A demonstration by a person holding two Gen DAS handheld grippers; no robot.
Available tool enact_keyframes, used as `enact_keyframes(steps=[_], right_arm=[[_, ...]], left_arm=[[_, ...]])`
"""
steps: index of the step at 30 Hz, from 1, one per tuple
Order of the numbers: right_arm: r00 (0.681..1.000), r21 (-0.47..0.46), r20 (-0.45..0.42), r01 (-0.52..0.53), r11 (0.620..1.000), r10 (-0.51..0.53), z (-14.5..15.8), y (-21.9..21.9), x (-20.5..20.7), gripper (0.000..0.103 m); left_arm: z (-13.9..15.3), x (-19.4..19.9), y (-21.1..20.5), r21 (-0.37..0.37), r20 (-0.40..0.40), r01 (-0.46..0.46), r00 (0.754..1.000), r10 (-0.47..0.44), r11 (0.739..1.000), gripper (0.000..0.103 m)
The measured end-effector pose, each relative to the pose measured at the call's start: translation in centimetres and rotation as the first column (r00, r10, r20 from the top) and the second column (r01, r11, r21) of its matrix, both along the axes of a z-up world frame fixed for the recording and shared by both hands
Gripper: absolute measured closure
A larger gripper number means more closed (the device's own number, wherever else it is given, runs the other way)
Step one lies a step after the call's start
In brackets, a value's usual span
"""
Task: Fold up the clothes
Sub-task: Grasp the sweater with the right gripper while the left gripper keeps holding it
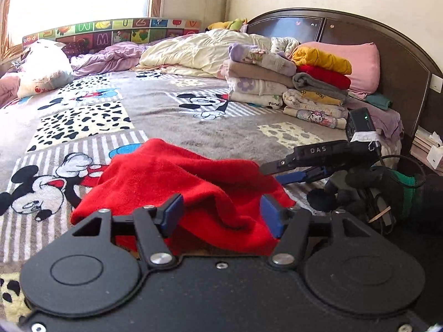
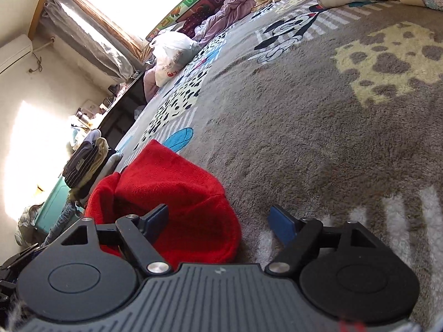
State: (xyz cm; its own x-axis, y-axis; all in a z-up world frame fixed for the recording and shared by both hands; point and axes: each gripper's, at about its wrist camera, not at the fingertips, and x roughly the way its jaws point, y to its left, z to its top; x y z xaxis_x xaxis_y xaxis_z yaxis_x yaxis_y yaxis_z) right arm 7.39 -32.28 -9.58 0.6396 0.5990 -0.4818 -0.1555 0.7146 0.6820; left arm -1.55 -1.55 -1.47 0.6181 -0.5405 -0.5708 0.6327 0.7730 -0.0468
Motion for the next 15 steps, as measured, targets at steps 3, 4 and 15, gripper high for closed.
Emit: enact_keyframes(steps=[3,4,15], right_arm=[[0.999,-0.032,-0.021,-0.050,0.998,0.050,0.0,0.9,0.0,0.064],[0.997,-0.043,-0.029,-0.068,0.997,0.067,0.0,1.2,0.0,0.065],[1.000,0.023,0.004,-0.029,0.999,0.029,3.9,-1.3,1.9,0.093]], left_arm=[[-0.1,-0.7,-0.8,0.044,0.028,0.039,0.999,-0.041,0.998,0.041],[-0.1,-0.9,-1.0,0.059,0.037,0.052,0.998,-0.055,0.997,0.041],[-1.5,-3.0,-5.2,0.291,0.183,0.162,0.958,-0.221,0.943,0.041]])
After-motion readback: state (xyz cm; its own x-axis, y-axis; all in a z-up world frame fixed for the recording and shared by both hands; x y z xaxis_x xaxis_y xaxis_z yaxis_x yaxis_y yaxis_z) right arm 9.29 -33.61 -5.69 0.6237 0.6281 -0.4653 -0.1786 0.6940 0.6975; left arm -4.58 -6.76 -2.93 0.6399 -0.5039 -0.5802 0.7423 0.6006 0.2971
